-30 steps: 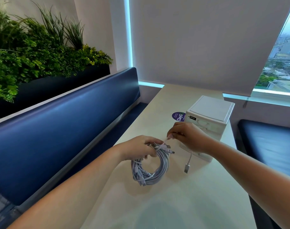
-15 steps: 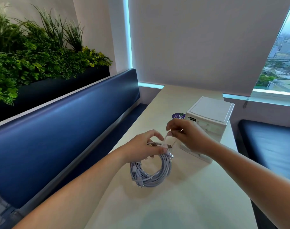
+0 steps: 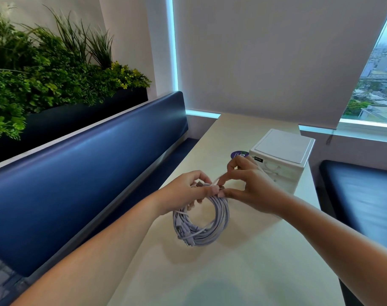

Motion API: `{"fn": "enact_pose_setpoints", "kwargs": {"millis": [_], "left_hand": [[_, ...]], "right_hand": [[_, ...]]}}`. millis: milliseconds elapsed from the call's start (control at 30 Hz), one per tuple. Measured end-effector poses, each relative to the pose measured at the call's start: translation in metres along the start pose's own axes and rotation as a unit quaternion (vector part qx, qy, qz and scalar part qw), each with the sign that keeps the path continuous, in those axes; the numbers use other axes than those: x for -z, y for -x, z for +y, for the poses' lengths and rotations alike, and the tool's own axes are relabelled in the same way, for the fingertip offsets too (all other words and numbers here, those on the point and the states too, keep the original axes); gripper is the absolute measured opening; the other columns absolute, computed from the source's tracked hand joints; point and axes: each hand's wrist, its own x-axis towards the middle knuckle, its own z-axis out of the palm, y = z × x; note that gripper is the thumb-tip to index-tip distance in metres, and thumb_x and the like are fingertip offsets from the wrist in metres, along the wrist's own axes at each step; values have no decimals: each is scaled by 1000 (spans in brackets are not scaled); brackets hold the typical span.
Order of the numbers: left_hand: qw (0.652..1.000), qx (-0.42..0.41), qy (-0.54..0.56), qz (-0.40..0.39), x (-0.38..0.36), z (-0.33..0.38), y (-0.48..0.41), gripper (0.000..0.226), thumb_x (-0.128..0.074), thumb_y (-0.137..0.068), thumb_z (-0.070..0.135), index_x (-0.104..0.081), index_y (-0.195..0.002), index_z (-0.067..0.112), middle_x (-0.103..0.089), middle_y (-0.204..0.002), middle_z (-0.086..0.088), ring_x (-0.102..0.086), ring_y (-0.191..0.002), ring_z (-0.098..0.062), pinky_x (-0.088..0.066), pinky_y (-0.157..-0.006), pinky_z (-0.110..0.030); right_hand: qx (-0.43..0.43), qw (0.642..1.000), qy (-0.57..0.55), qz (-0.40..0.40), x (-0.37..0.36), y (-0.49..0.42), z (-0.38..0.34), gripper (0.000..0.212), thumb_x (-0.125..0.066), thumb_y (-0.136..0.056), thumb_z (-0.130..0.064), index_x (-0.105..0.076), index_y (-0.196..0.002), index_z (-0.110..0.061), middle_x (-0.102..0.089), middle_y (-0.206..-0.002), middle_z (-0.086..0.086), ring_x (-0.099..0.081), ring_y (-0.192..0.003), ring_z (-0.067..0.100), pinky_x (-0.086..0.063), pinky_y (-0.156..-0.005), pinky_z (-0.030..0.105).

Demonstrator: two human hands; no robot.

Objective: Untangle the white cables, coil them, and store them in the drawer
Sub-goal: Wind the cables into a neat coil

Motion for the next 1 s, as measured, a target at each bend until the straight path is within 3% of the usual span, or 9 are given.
{"fn": "enact_pose_setpoints", "kwargs": {"millis": [100, 200, 300, 433, 533, 633, 900, 1000], "left_hand": [[999, 1, 49, 11, 0, -1, -3, 38, -70, -84, 49, -61, -108, 21, -56, -72, 1, -45, -55, -11, -42, -54, -27], [998, -7, 59, 27, -2, -2, -4, 28, -64, -90, 45, -66, -105, 21, -54, -70, 2, -45, -55, -8, -40, -52, -23], [997, -13, 53, 46, -1, 0, -5, 22, -64, -92, 39, -69, -99, 19, -53, -65, 4, -43, -53, -8, -38, -50, -23], [999, -3, 14, 41, 5, 3, -3, 22, -69, -89, 34, -68, -100, 15, -53, -60, 10, -45, -49, -1, -39, -50, -19], [1000, -5, 13, 7, 5, 6, 0, 25, -70, -88, 36, -68, -103, 16, -53, -62, 10, -45, -52, -3, -39, -51, -20], [998, -8, 64, -7, 2, 10, 1, 25, -68, -90, 34, -69, -105, 14, -53, -64, 6, -43, -52, -6, -38, -49, -19], [967, -8, 252, 35, 3, 9, -5, 37, -72, -73, 38, -68, -101, 14, -52, -65, -1, -42, -55, -10, -39, -48, -21], [953, 1, 294, 78, -2, 4, -9, 33, -72, -79, 34, -66, -104, 13, -50, -64, 0, -40, -50, -10, -39, -45, -21]], "right_hand": [[19, 997, 52, 47, -2, 0, 1, 14, -68, -82, -44, -72, -90, -32, -45, -94, -11, -36, -91, 13, -28, -79, 23], [22, 996, 56, 60, -6, 0, -1, 17, -66, -83, -44, -72, -86, -29, -47, -87, -14, -36, -86, 11, -30, -76, 23], [6, 999, -16, 49, -4, 0, 2, 22, -58, -84, -52, -70, -84, -33, -53, -80, -18, -45, -81, 13, -39, -72, 25], [-52, 989, -141, 10, 9, 0, 0, 14, -63, -88, -34, -50, -93, -31, -59, -75, -12, -50, -67, 9, -43, -64, 23], [-49, 996, -70, -13, 16, -6, -1, 8, -60, -91, -25, -62, -97, -30, -61, -76, -7, -51, -70, 4, -38, -64, 21], [-63, 992, -108, -3, 16, -11, 5, 11, -61, -91, -17, -67, -88, -26, -64, -73, -5, -55, -69, 4, -41, -66, 19], [-128, 919, -362, 90, -24, 5, -3, 15, -53, -92, 1, -58, -84, -11, -63, -70, -11, -54, -66, 5, -44, -64, 19], [-172, 883, -419, 119, -37, 12, -14, 18, -46, -98, -7, -57, -83, -5, -60, -72, -1, -54, -70, 10, -45, -68, 23]]}}
